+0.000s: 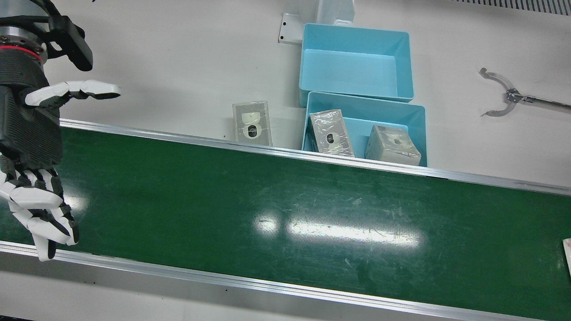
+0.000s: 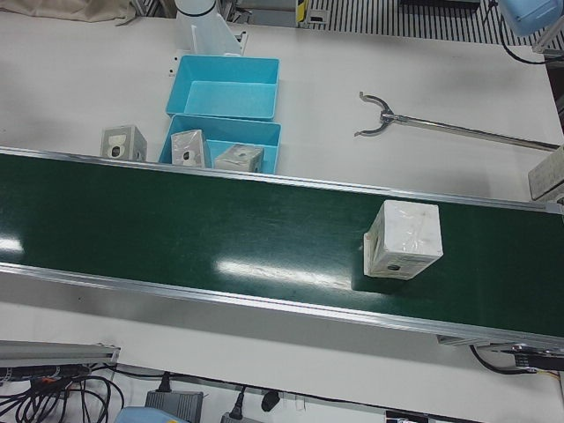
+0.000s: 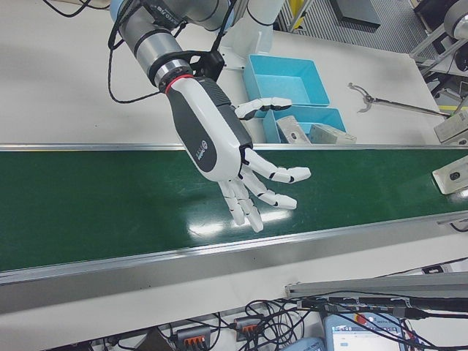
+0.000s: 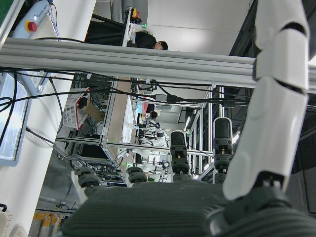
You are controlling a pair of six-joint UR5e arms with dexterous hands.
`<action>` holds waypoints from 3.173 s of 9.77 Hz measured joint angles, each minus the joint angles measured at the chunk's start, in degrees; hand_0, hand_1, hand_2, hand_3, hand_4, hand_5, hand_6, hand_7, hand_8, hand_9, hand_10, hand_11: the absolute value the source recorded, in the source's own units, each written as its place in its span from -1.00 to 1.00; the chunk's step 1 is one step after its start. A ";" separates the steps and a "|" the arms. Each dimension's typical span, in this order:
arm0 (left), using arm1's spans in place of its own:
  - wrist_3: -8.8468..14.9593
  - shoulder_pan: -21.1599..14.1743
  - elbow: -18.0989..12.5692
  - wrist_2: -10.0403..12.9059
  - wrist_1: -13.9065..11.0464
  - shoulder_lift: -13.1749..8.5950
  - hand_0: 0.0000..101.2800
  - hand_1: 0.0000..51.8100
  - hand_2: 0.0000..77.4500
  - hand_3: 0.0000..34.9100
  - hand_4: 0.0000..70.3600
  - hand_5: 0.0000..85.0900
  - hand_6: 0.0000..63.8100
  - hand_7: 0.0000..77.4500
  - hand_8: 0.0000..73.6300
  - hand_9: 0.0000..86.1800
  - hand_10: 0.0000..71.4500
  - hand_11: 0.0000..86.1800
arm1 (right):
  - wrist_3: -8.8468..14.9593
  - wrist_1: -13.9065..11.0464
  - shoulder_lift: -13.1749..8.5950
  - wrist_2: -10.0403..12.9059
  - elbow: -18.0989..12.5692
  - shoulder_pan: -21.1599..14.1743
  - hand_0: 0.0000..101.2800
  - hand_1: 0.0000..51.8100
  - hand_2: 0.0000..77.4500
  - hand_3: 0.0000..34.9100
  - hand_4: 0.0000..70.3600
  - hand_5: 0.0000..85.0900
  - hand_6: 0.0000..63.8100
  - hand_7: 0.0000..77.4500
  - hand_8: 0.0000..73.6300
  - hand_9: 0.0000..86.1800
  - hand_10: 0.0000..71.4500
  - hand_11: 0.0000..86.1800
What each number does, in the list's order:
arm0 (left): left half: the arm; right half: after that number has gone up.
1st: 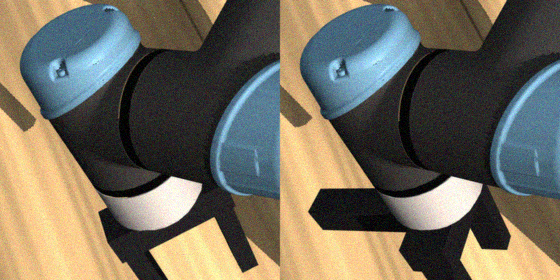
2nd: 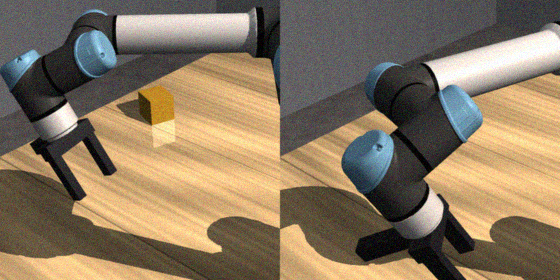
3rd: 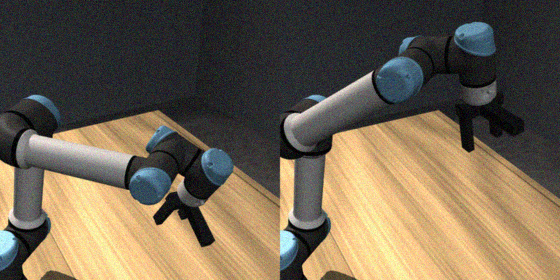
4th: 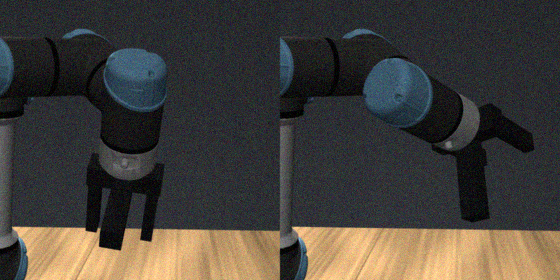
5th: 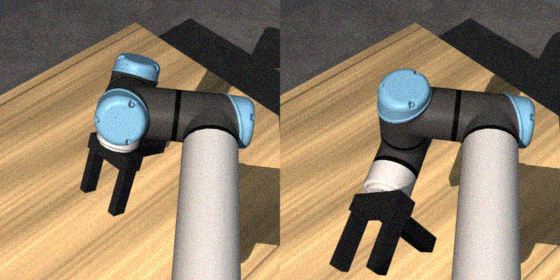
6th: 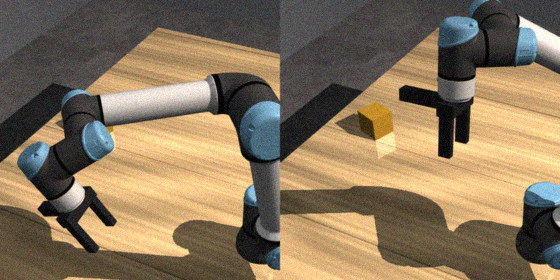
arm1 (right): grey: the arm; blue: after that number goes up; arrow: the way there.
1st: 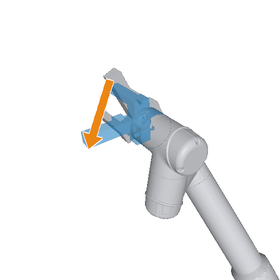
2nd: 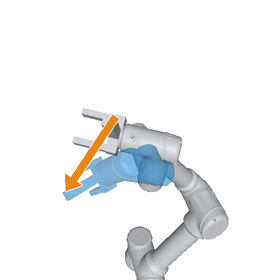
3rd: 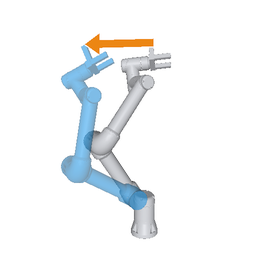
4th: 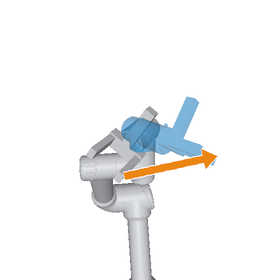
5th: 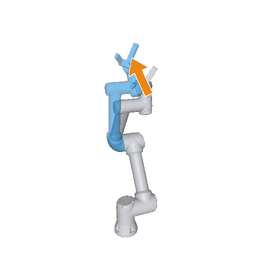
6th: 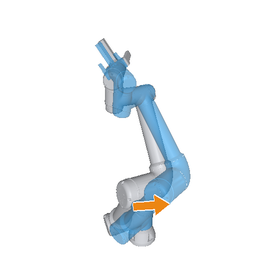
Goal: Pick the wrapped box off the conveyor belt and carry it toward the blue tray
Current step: 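Lower the right hand back over the belt, fingers open toward the incoming box, then hold the open right hand over the belt while the wrapped box approaches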
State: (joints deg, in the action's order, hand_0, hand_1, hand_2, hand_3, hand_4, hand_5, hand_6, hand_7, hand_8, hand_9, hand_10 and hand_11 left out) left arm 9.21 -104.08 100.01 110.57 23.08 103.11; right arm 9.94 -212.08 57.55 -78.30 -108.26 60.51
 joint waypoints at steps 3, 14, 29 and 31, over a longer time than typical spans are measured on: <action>0.00 0.00 0.00 0.00 0.00 0.00 -1.00 -1.00 -0.97 -1.00 -0.98 -0.99 -1.00 -0.99 -0.99 -0.99 -0.98 -1.00 | 0.11 -0.03 -0.08 -0.01 -0.21 -1.28 -0.11 -0.52 -0.63 0.70 -0.69 -0.45 -1.00 -0.48 -1.00 -0.86 -0.89 -0.86; 0.00 0.00 0.00 0.00 0.00 0.00 -1.00 -1.00 -0.97 -1.00 -0.98 -0.99 -1.00 -0.99 -0.99 -1.00 -0.98 -1.00 | 0.23 1.08 -0.43 3.04 1.89 -8.42 -0.14 -0.56 -0.56 0.71 -0.66 -0.41 -1.00 -0.51 -1.00 -0.86 -0.91 -0.86; 0.00 0.00 0.00 0.00 0.00 0.00 -1.00 -1.00 -0.97 -1.00 -1.00 -0.99 -1.00 -0.99 -0.99 -1.00 -0.98 -1.00 | 0.38 2.66 -2.63 4.21 5.13 -10.68 -0.13 -0.58 -0.54 0.71 -0.63 -0.38 -1.00 -0.46 -1.00 -0.86 -0.91 -0.86; 0.00 0.00 0.00 0.00 0.00 0.00 -1.00 -1.00 -0.97 -1.00 -1.00 -0.99 -1.00 -0.99 -0.99 -0.99 -0.98 -1.00 | 0.34 2.71 -2.42 4.21 5.14 -10.68 -0.13 -0.58 -0.54 0.72 -0.63 -0.38 -1.00 -0.46 -1.00 -0.86 -0.89 -0.87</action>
State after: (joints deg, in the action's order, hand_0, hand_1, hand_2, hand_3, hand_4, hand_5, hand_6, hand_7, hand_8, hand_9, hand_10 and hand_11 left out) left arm 9.21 -104.08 100.01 110.57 23.08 103.11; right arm 10.28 -209.37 55.13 -74.09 -103.12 49.83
